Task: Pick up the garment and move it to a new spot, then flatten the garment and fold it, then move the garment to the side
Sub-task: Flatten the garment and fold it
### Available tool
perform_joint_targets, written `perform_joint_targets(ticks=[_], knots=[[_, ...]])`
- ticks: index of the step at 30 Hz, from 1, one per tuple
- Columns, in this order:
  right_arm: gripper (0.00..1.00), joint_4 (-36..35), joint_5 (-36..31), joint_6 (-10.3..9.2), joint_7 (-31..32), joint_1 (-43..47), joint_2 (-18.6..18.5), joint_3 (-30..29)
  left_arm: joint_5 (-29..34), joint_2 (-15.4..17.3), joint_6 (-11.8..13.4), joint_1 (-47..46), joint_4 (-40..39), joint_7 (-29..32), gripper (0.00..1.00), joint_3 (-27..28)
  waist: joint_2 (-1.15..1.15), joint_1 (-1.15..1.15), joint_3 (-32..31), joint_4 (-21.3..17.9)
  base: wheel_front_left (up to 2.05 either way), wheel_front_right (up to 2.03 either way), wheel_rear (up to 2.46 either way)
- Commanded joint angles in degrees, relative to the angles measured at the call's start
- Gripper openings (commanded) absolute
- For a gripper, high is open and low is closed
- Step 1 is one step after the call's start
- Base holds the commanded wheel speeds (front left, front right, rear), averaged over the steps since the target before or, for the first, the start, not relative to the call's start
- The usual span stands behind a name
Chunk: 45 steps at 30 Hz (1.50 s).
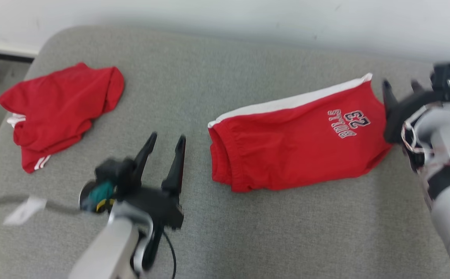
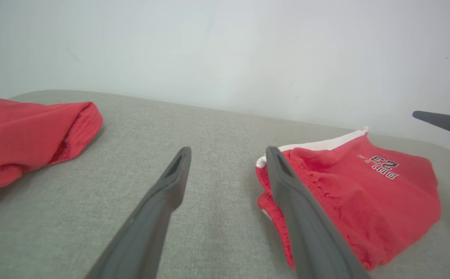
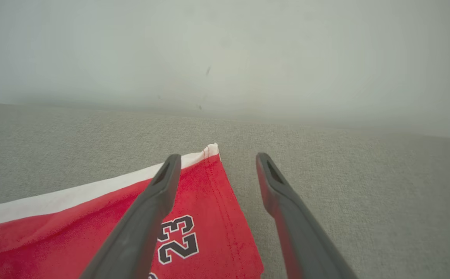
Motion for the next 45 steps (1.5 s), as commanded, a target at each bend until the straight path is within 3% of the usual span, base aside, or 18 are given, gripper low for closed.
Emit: perform_joint_targets(ticks=[1,9,20,27,37,38,40,45], knots=[[1.00,1.08,1.55,-0.13,-0.03,2.97,-0.27,-1.23,3.56,0.62,0.55,6.37,-5.93,-0.16,1.00,2.12,0.00,0.01,-4.62,-0.30,0.00,0.00,0.00],[1.00,3.56,7.63,-0.13,0.81,10.74,-1.44,-8.42,11.69,2.65,2.02,22.64,-21.19,-0.18,1.00,6.11,0.00,0.01,-9.60,1.73,0.00,0.00,0.00],[1.00,4.41,7.37,-0.13,0.54,13.33,-3.61,-16.91,14.47,2.97,2.29,29.06,-26.64,0.16,1.00,4.58,0.00,0.01,-6.17,6.80,0.00,0.00,0.00],[1.00,4.45,2.21,-0.13,3.85,14.75,-4.59,-24.26,13.96,1.82,1.84,27.81,-26.70,0.26,1.00,3.49,0.00,0.01,-3.21,10.14,0.00,0.00,0.00],[1.00,5.01,-9.26,0.02,11.64,14.95,-0.54,-28.89,13.79,1.34,1.94,28.00,-25.64,-0.01,1.00,3.34,0.00,0.01,-2.89,10.78,0.00,0.00,0.00],[0.58,5.02,-10.37,0.02,12.30,14.75,-0.19,-28.86,13.80,1.29,1.93,27.96,-25.51,0.02,1.00,3.29,0.00,0.01,-3.01,10.70,0.00,0.00,0.00],[0.00,5.01,-12.38,0.02,13.04,14.49,0.02,-29.04,13.69,1.16,1.73,27.86,-25.15,0.00,1.00,3.11,0.00,0.01,-3.39,10.52,0.00,0.00,0.00],[0.00,4.79,-16.02,0.00,13.79,14.62,0.80,-29.34,13.39,1.05,1.60,27.89,-24.12,0.01,1.00,2.79,0.00,0.01,-5.04,9.94,0.00,0.00,0.00]])
